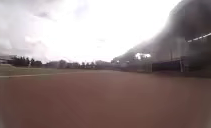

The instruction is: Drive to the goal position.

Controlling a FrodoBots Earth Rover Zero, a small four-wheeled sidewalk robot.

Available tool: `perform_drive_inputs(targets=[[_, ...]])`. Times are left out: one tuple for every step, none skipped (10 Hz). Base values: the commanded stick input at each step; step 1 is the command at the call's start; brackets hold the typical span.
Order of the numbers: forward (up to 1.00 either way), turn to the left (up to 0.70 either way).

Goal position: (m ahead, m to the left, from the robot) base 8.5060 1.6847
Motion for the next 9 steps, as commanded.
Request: perform_drive_inputs(targets=[[0.7,0.0],[0.7,0.0],[0.7,0.0],[0.7,0.0],[0.7,0.0],[0.7,0.0],[0.7,0.0],[0.7,0.0],[0.7,0.0]])
